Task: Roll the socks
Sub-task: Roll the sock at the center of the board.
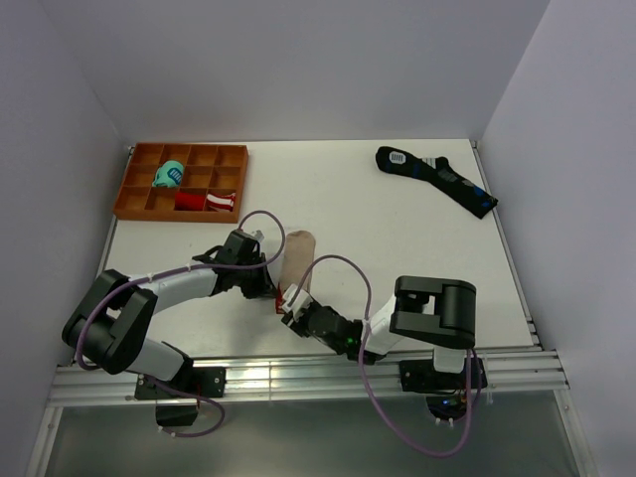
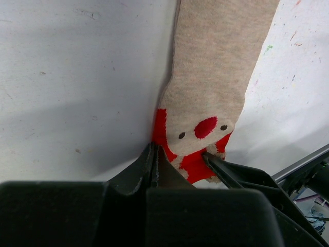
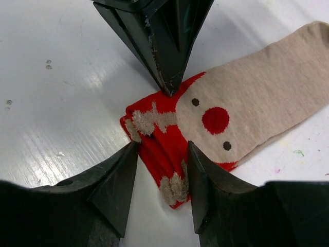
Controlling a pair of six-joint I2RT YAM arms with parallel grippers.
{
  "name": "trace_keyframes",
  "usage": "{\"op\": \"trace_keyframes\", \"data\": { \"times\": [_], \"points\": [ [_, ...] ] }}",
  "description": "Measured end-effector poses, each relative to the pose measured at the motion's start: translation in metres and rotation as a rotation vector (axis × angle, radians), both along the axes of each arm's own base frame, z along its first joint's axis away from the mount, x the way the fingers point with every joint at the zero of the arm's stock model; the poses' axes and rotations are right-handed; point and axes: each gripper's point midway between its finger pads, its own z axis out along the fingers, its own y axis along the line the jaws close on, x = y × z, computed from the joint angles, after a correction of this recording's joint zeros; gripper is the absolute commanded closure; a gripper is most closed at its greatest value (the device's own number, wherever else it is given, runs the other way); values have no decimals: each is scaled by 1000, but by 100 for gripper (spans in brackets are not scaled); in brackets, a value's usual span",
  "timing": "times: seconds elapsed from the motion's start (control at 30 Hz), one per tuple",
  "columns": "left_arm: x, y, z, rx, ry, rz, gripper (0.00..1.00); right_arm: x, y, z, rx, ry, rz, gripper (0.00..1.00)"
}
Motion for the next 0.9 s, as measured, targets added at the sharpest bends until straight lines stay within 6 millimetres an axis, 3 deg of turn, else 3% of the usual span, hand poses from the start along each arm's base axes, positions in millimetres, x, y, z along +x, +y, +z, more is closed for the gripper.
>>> {"op": "trace_keyframes", "data": {
  "times": [0.4,0.77,0.9],
  "points": [
    [2,-1,1,-6,-9,0,100,8,-2,-2,31,55,-2,68],
    [3,-1,-1,-7,-19,3,100,15,-12,2,36,250,61,69],
    [3,2,-2,-5,-45,14,96,23,-7,4,20,351,85,70]
  ]
}}
